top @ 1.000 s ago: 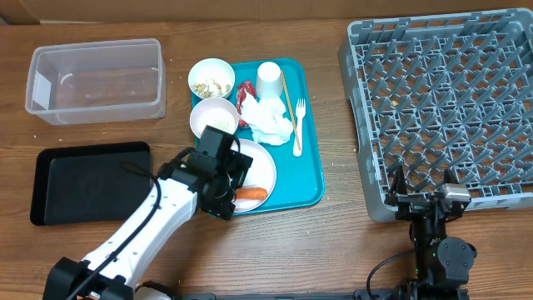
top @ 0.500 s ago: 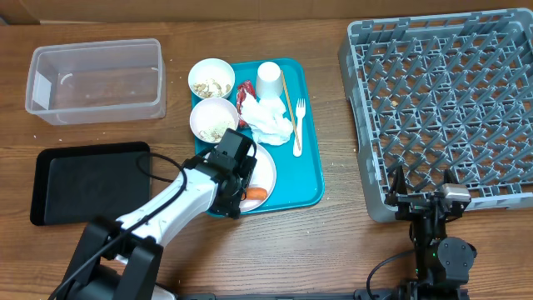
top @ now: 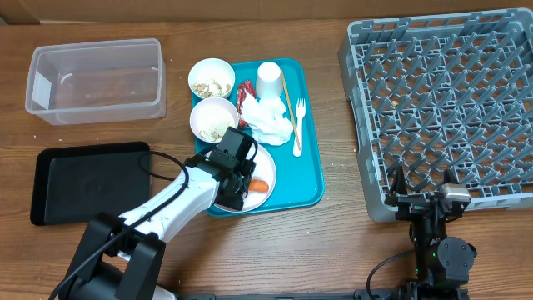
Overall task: Sort waste into correct bins and load items into the dishwasher rack
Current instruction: 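Move the left gripper over the white plate and grasp the carrot, then carry the carrot left and release it onto the black tray, then reach the left gripper to the pink rice bowl and grip its rim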
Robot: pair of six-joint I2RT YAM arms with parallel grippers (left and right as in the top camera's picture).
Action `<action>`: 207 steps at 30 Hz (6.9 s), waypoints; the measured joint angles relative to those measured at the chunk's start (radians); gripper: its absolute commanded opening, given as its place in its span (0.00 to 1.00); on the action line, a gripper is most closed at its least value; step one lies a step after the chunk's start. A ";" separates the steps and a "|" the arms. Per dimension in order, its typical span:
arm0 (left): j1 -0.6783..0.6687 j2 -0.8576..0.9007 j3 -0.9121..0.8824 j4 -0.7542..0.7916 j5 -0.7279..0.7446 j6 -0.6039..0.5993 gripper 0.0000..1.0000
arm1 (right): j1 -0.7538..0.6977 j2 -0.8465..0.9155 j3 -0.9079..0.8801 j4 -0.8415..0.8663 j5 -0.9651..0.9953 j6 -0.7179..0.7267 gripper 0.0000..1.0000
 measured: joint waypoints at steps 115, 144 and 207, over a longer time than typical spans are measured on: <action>0.176 0.259 0.581 -0.263 -0.124 1.530 0.93 | 0.000 0.000 0.000 0.000 0.000 0.000 1.00; 0.133 0.340 0.581 -0.256 -0.115 1.715 0.67 | 0.000 0.000 0.000 0.001 0.000 0.000 1.00; 0.124 0.361 0.619 -0.284 -0.138 1.755 0.04 | 0.000 0.000 0.000 0.000 0.000 0.000 1.00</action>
